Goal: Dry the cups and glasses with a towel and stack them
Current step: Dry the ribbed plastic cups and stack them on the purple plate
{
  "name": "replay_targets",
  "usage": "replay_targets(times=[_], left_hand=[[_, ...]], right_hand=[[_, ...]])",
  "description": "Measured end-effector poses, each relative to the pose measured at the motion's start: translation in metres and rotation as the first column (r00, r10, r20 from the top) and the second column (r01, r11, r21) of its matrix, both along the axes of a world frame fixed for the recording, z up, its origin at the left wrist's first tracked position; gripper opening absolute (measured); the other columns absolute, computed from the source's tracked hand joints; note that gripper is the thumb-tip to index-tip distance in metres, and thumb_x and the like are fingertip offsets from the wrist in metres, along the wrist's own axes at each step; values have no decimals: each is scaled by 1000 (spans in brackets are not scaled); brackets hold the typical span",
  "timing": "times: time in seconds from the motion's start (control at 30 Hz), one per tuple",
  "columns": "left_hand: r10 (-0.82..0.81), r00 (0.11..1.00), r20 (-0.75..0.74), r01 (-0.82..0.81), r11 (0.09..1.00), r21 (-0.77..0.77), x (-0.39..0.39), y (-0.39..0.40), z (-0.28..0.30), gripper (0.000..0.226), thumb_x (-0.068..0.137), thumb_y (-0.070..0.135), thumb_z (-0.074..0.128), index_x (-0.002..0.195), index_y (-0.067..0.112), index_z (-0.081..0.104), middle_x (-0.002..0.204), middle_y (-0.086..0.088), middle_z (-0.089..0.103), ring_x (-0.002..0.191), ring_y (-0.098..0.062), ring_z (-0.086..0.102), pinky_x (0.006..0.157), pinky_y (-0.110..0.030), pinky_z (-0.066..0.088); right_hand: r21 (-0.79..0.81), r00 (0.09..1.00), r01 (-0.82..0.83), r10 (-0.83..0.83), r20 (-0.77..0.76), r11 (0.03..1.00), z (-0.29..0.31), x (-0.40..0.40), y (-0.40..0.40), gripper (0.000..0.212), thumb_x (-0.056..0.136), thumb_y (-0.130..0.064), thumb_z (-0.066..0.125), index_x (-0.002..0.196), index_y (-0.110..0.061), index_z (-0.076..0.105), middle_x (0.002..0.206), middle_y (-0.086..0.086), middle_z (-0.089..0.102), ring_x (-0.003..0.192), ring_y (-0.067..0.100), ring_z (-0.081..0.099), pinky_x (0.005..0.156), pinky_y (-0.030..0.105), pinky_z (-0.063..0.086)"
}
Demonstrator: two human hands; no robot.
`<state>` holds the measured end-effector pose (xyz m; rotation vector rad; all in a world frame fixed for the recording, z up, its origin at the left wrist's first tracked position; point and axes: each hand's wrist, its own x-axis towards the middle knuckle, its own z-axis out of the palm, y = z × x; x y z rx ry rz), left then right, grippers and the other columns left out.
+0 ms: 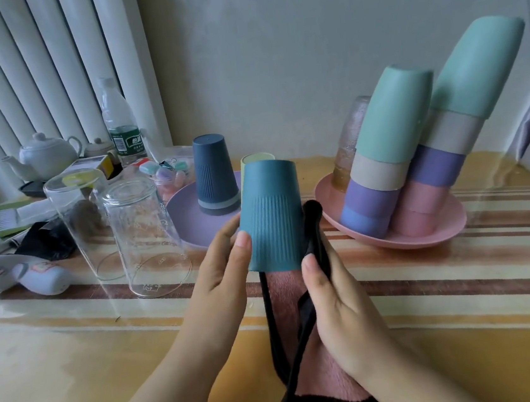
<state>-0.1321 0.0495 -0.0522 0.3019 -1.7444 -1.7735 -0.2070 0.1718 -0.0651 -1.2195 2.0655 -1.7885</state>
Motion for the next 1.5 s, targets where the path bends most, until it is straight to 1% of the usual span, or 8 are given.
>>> replay_targets(times=[0.13,0.43,0.63,0.9,1.07,1.2,1.33,1.5], left_hand=[[55,998,24,-53,994,-93,2,-1,-1,37,83,46,62,118,36,55,101,21,68,97,4,63,76,-10,49],[-217,962,168,249,947,-205,-3,20,-11,52,82,47,63,130,32,51,118,16,66,111,-1,61,88,-15,48],[-221,975,17,221,975,17,-1,12,-7,45,82,34,58,126,27,54,114,10,70,109,-5,64,82,-15,50],[-121,985,122,132,987,-93,-1,-3,-8,56,65,65,57,118,48,55,124,5,53,113,5,53,96,-16,44],[-29,999,29,32,991,-131,-4,-2,-7,36,91,43,55,121,24,54,106,4,69,102,-10,66,84,-26,54],[9,999,54,-2,991,-137,-3,0,-4,46,89,54,52,126,27,54,106,21,66,101,6,61,80,-11,48],[108,988,110,-91,984,-150,-2,-1,-7,78,56,63,70,127,43,44,107,14,64,99,-1,64,83,-28,54],[113,987,114,-87,974,-209,-2,1,-7,56,56,63,68,107,59,45,96,15,67,88,-5,67,75,-25,56]], right_hand=[[116,971,88,-59,-234,989,-8,7,-4,55,91,-57,23,145,-49,13,150,-34,19,142,-3,17,117,36,22],[-227,976,162,-123,180,960,15,-18,9,39,95,-46,33,133,-38,37,133,-34,40,122,-25,32,97,-2,26],[-109,953,42,-7,304,993,-2,-11,1,59,89,-59,27,136,-29,47,137,-24,49,130,-9,38,115,29,27],[-110,948,54,-16,318,992,7,-6,5,36,84,-50,32,113,-44,52,112,-45,51,110,-28,42,87,-6,31],[-160,961,118,-72,268,980,5,-7,5,39,82,-50,36,118,-45,49,110,-50,48,110,-30,39,85,-8,28],[-80,991,49,-38,131,996,0,-2,-1,32,96,-50,33,127,-52,39,124,-50,42,125,-22,32,99,1,26],[95,995,53,-45,-84,994,-6,2,-3,54,89,-63,23,142,-54,20,145,-38,27,139,-8,20,116,34,22],[65,994,38,-31,-105,997,-3,5,-3,53,90,-60,24,142,-55,17,140,-41,30,138,-7,24,115,34,24]])
